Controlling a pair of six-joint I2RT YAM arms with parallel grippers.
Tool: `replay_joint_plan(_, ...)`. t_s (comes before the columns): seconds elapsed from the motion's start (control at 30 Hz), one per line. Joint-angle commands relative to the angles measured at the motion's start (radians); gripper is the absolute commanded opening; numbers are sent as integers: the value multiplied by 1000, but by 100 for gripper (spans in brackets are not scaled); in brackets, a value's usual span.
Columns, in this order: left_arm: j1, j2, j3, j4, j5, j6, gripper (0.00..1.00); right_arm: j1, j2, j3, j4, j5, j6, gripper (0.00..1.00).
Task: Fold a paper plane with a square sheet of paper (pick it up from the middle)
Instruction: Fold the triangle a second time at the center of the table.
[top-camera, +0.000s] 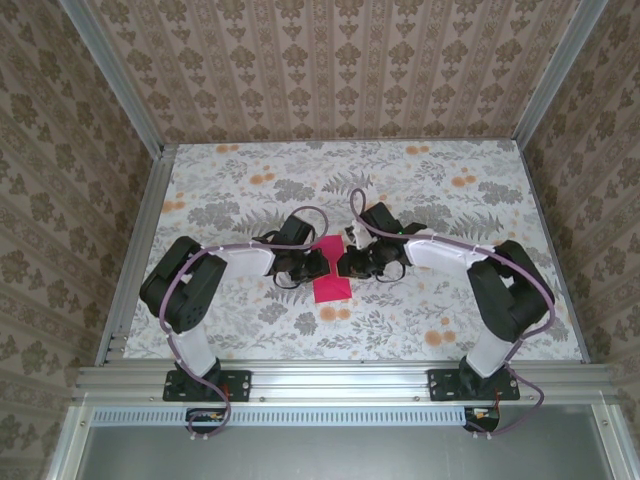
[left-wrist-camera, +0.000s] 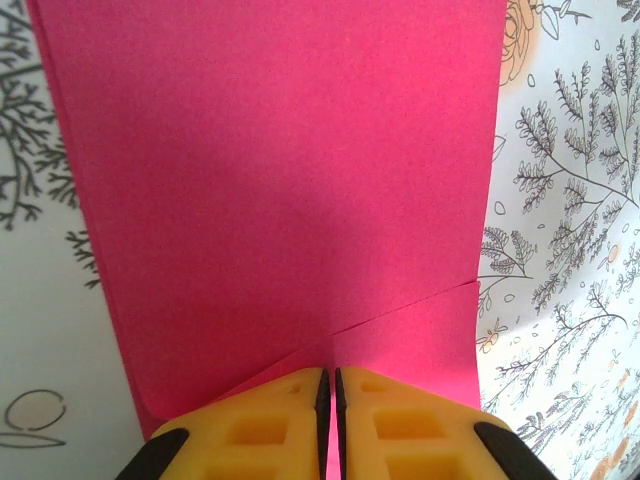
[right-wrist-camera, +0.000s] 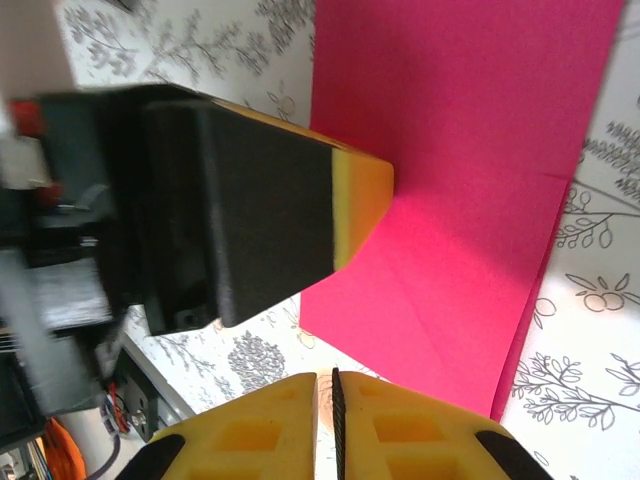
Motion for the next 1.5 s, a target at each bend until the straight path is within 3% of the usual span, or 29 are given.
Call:
replay_joint_plan(0.0, -10, 23, -17, -20, -11, 20, 14, 13, 53, 1, -33, 7, -19, 13)
replay_joint_plan(0.43, 1, 27, -10, -34, -5, 49, 14, 13, 183, -6, -86, 96, -47, 12)
replay_joint_plan(0.93, 120, -33, -42, -44, 11, 104, 16, 10, 195, -59, -104, 139, -52, 12)
replay_joint_plan(1.27, 115, -204, -60, -36, -22, 112, 18, 11, 190, -74, -81, 125, -33, 12)
replay_joint_plan(1.47, 29, -232, -64, -18, -33, 88, 18, 11, 191, -73, -70, 112, -25, 12)
